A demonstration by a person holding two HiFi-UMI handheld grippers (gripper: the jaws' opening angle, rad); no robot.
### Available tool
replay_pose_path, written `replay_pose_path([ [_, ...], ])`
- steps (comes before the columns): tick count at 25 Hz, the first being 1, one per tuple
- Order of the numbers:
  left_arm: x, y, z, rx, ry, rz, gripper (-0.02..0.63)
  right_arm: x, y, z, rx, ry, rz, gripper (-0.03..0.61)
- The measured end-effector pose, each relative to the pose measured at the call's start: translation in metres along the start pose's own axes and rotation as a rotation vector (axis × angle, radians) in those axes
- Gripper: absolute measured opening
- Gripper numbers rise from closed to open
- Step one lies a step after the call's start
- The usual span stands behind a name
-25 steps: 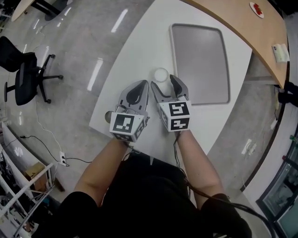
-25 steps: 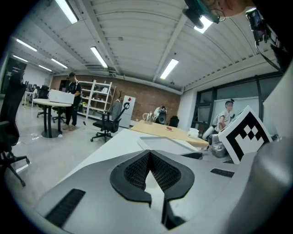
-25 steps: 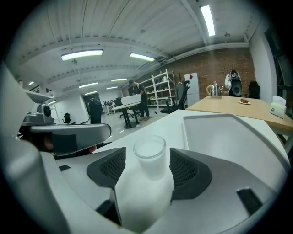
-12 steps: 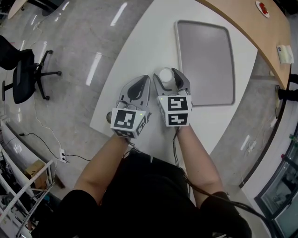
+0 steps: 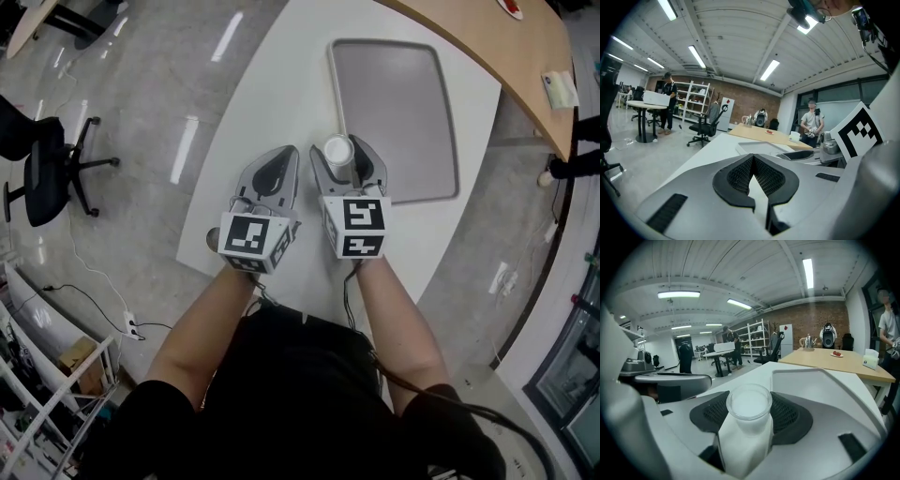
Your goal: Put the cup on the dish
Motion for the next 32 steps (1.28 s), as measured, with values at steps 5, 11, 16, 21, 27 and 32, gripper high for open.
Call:
replay_pose_path([
  [5, -0.034, -0.010, -0.017, 0.005, 0.082, -0.017, 0.005, -0.028, -0.005, 0.032, -0.033, 0.071, -0.055, 0.249],
  [11, -0.087, -0.013, -0.046, 0.021, 0.175, -0.032, 0.005, -0.086, 0.004, 0.072, -0.021, 0.197, -0.086, 0.249],
  [16, -0.129, -0.009, -0.070, 0.031, 0.242, -0.060, 0.005, -0.129, 0.025, 0.100, 0.009, 0.282, -0.116, 0.249],
  [21, -0.152, 0.003, -0.083, 0.052, 0.274, -0.075, 0.005, -0.147, 0.048, 0.110, 0.036, 0.309, -0.134, 0.249],
  [27, -0.150, 0.009, -0.081, 0.064, 0.261, -0.070, 0.005, -0.148, 0.053, 0.110, 0.009, 0.291, -0.142, 0.250],
  [32, -0.149, 0.004, -0.070, 0.054, 0.244, -0.072, 0.005, -0.144, 0.050, 0.115, -0.005, 0.275, -0.159, 0.250],
])
Point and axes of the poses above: the fingertips, and each gripper's own axes: z backward along the fingers, x to its left, y out of its underside, the point moved 7 cm from there along z, backward along the fingers, and after that the axes turned 1 degree about -x, right-handed, at the moved point
